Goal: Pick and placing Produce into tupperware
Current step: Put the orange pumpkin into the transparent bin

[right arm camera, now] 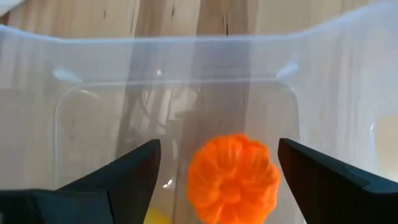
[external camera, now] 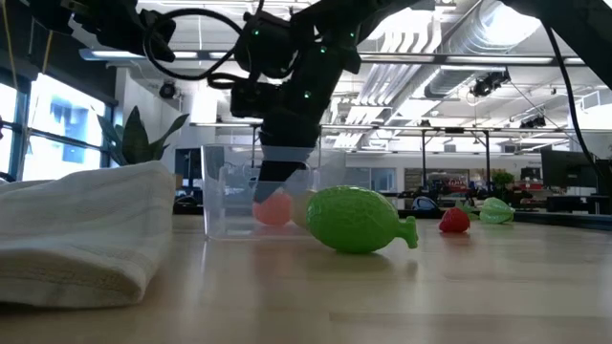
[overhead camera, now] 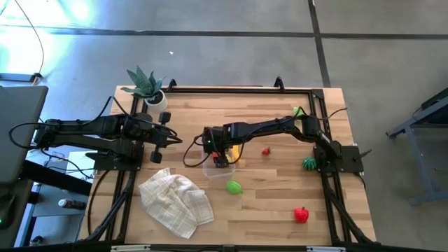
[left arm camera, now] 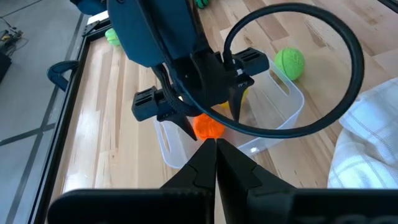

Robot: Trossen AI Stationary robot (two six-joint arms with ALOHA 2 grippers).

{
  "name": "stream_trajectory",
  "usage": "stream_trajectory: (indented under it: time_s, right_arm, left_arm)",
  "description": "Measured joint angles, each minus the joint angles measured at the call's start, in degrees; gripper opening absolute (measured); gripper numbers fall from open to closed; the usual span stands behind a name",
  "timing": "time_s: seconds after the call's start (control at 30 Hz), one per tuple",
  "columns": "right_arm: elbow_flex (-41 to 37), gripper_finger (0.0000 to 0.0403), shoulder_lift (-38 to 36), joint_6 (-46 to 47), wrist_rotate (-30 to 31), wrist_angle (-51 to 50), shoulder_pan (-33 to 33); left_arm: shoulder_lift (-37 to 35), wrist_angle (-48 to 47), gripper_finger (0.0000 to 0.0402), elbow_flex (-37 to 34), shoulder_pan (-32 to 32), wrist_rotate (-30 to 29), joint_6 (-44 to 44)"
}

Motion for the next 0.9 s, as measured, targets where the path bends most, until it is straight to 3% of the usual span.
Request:
stream_trajectory:
  time_s: [0.9]
  right_arm:
    - [0.76,0.0317,-0.96,-2.13,0.2,-9.02,2.66]
  left_arm:
    - [0.0,-0.02,0.0003,0.0,0.01,0.0,-0.02]
